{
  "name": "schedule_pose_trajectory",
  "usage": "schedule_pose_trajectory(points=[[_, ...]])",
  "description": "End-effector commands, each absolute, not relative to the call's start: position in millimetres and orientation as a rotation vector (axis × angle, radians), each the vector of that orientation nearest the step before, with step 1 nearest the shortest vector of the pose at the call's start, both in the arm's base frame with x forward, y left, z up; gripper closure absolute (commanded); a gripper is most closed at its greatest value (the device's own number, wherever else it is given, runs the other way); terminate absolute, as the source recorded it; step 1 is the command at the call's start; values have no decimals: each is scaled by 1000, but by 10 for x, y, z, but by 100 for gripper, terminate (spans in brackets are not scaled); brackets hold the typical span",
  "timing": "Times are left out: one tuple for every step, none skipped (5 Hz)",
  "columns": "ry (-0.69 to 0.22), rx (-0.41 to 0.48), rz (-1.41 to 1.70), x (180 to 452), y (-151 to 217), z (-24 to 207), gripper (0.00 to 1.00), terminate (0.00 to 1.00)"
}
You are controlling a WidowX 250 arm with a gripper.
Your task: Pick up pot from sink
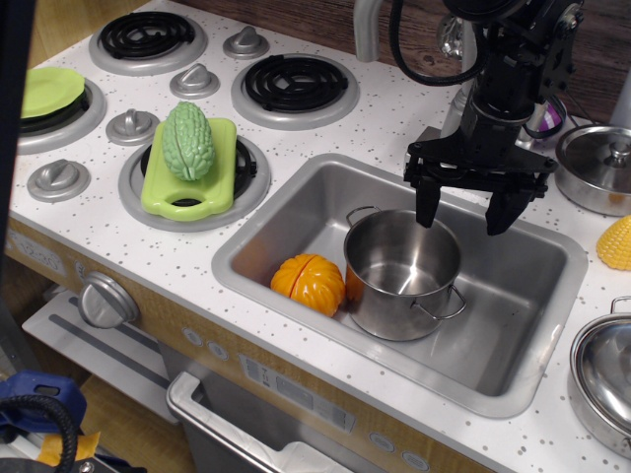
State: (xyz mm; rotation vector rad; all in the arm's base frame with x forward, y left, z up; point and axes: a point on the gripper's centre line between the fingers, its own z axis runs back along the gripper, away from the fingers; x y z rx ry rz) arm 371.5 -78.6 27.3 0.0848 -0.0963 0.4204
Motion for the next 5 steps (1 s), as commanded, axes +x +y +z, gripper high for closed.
schedule_pose_trajectory(points=[[-96, 85, 420, 3715, -786, 273, 0, 0], [-104, 47, 432, 3684, -798, 165, 0, 0], [-127, 34, 438, 3641, -816, 40, 0, 0], [-152, 17, 437, 3608, -804, -77, 0, 0], [-164, 11, 431, 3604, -805, -106, 0, 0]])
